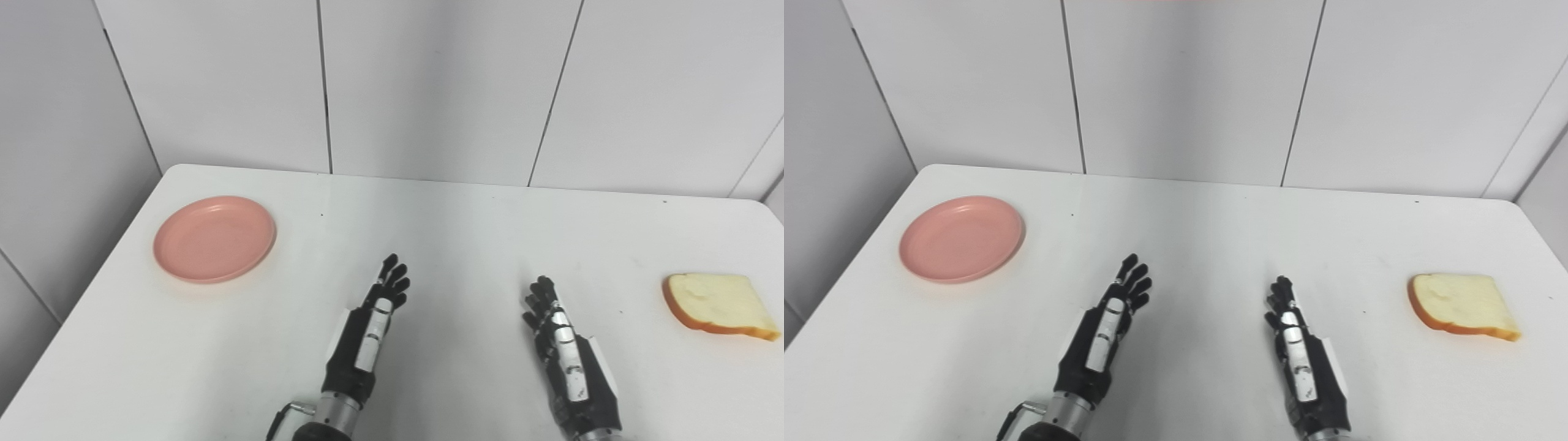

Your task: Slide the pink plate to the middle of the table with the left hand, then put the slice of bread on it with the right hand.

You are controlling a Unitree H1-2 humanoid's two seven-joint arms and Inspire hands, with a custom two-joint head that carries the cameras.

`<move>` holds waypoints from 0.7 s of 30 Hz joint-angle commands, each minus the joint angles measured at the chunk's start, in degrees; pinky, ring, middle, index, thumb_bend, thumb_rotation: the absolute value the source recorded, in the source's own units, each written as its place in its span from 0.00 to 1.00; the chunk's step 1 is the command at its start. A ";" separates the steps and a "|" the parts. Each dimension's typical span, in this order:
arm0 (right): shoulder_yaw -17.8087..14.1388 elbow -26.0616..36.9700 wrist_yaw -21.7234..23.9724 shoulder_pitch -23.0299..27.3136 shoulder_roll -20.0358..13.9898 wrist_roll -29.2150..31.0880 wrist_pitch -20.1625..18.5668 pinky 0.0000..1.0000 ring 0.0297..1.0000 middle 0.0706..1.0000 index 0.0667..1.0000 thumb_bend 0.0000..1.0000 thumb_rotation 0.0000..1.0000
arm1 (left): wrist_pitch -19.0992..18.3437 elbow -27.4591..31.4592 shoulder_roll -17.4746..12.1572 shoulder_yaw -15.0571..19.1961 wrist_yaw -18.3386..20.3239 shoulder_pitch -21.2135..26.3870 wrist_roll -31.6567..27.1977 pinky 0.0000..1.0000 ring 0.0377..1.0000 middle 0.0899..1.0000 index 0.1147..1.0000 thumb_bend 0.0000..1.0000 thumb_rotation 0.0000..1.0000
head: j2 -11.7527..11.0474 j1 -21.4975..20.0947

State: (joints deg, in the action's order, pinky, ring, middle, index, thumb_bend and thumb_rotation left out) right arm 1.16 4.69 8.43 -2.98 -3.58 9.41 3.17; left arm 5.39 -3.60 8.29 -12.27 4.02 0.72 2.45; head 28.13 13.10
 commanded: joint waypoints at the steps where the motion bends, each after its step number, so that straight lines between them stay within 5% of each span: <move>1: -0.70 -6.06 1.06 -2.75 -0.67 0.66 2.54 1.00 1.00 1.00 1.00 0.34 1.00 | -1.35 -4.35 -1.28 -0.14 1.24 -2.95 -0.71 0.97 0.97 0.98 0.99 0.37 1.00 | -0.01 0.01; 21: -0.83 -5.32 1.03 -3.00 -1.09 1.53 2.33 1.00 1.00 1.00 0.99 0.32 1.00 | -3.21 -3.70 -1.61 -0.58 1.42 -2.73 1.88 0.99 0.99 1.00 1.00 0.42 1.00 | 1.39 0.05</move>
State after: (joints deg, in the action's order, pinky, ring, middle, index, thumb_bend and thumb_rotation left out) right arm 0.93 4.48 8.44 -2.70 -3.91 10.73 3.29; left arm 3.09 -3.53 8.11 -12.80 5.26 0.92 3.97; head 29.44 13.18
